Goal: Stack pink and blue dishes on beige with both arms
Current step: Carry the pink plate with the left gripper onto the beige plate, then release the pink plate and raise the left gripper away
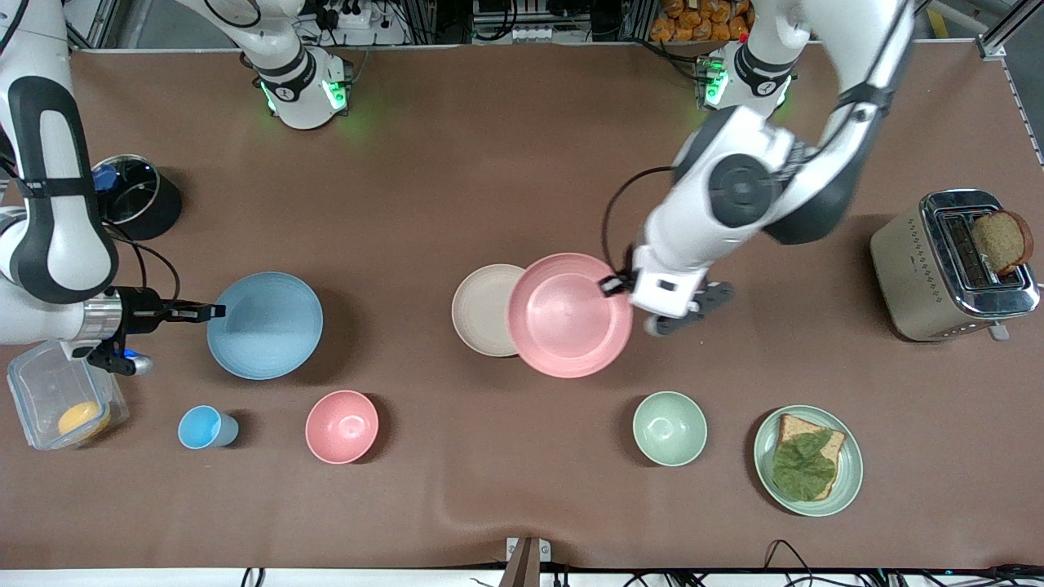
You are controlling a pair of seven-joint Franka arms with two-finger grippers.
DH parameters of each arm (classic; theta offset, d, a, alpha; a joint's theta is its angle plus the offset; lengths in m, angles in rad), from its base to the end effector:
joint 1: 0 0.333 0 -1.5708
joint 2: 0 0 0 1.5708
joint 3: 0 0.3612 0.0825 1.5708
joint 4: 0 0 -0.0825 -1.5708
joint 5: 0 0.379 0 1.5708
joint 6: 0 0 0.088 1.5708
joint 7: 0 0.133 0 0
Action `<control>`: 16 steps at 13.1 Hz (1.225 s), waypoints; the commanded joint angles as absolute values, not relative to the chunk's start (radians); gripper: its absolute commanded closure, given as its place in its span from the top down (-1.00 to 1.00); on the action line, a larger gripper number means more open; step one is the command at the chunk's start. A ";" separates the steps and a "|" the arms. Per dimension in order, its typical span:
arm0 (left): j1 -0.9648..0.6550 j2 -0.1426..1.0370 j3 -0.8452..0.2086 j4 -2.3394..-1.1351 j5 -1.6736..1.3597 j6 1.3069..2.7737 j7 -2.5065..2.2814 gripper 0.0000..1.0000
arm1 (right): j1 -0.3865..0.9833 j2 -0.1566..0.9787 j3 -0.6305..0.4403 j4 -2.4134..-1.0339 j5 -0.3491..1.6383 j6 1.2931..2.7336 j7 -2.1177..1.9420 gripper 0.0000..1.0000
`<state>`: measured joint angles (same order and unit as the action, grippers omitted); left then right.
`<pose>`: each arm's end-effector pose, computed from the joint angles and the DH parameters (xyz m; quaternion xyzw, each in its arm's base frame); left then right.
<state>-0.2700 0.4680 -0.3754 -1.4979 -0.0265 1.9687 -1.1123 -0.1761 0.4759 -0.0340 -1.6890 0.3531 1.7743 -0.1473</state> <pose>0.5860 -0.3901 0.4347 0.9623 0.2542 -0.0623 0.0736 0.6282 -0.0919 0.3213 -0.9645 0.0982 0.1603 0.1854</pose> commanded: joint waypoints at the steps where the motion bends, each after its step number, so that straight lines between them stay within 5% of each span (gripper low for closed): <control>1: -0.345 0.540 -0.365 -1.462 0.005 2.067 -1.259 -1.00 | -0.193 0.471 -0.025 -1.697 0.373 1.782 -0.163 -1.00; 8: -0.431 0.545 -0.362 -1.750 0.063 2.368 -1.428 -1.00 | -0.192 0.474 -0.025 -1.697 0.373 1.787 -0.163 -1.00; 16: -0.439 0.574 -0.362 -1.833 0.063 2.545 -1.428 -1.00 | -0.190 0.476 -0.025 -1.697 0.373 1.787 -0.161 -1.00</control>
<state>-0.4300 0.5855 -0.3704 -1.8101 0.0400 2.5099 -1.3980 -0.1765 0.4793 -0.0345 -1.6925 0.3531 1.7854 -0.1482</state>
